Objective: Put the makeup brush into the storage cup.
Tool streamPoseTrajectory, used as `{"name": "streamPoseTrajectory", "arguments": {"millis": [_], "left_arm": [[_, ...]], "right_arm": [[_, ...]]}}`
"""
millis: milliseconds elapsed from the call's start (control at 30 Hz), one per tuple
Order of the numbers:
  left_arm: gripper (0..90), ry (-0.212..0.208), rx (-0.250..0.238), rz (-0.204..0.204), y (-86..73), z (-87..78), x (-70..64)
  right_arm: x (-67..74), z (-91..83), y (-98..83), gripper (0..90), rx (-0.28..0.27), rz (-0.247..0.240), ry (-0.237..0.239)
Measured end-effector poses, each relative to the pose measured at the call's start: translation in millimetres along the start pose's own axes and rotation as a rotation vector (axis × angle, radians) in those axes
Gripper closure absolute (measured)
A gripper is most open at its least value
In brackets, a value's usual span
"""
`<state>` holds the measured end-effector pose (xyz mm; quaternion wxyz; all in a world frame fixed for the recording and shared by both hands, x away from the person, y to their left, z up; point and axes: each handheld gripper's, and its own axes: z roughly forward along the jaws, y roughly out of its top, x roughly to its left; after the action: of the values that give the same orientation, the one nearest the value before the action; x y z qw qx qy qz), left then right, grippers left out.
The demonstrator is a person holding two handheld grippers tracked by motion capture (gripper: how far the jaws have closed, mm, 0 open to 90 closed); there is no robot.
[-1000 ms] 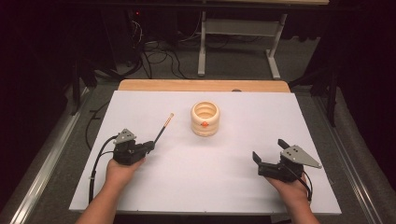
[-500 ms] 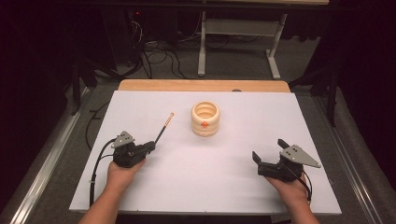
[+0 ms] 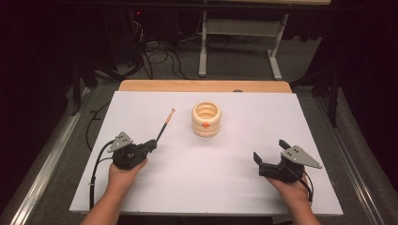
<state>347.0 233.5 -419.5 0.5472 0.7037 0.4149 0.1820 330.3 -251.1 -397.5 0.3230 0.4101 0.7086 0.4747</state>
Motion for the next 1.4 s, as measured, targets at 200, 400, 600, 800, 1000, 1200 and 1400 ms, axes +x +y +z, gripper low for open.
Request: {"name": "streamPoseTrajectory", "arguments": {"millis": [200, 400, 600, 800, 1000, 1200, 1400], "left_arm": [[85.3, -0.019, -0.034, 0.004, 2.9, -3.2, -4.8], [85.3, -0.041, -0.04, 0.024, 5.1, -2.5, -11.4], [85.3, -0.064, -0.029, 0.056, 8.9, 1.6, -21.7], [85.3, -0.089, -0.019, 0.079, 14.4, 7.9, -32.9], [85.3, -0.125, -0.031, 0.101, 24.6, 14.3, -46.5], [85.3, -0.154, -0.023, 0.121, 28.7, 27.0, -57.9], [85.3, -0.185, -0.027, 0.117, 30.3, 41.4, -65.8]], "right_arm": [[-0.4, 0.9, -0.2, 1.1, 0.0, -0.003, 0.002], [0.4, 1.5, -0.2, 1.1, 0.001, -0.002, 0.002], [0.2, 0.9, -0.1, 1.1, -0.005, -0.005, 0.001], [0.2, 0.2, -0.1, 1.2, -0.002, -0.001, -0.004], [-0.1, -0.4, 0.0, 1.1, -0.003, -0.002, -0.006], [0.0, -0.5, 0.2, 1.1, -0.008, -0.008, -0.002], [-0.4, -0.5, -0.2, 1.1, -0.003, -0.004, -0.008]]}}
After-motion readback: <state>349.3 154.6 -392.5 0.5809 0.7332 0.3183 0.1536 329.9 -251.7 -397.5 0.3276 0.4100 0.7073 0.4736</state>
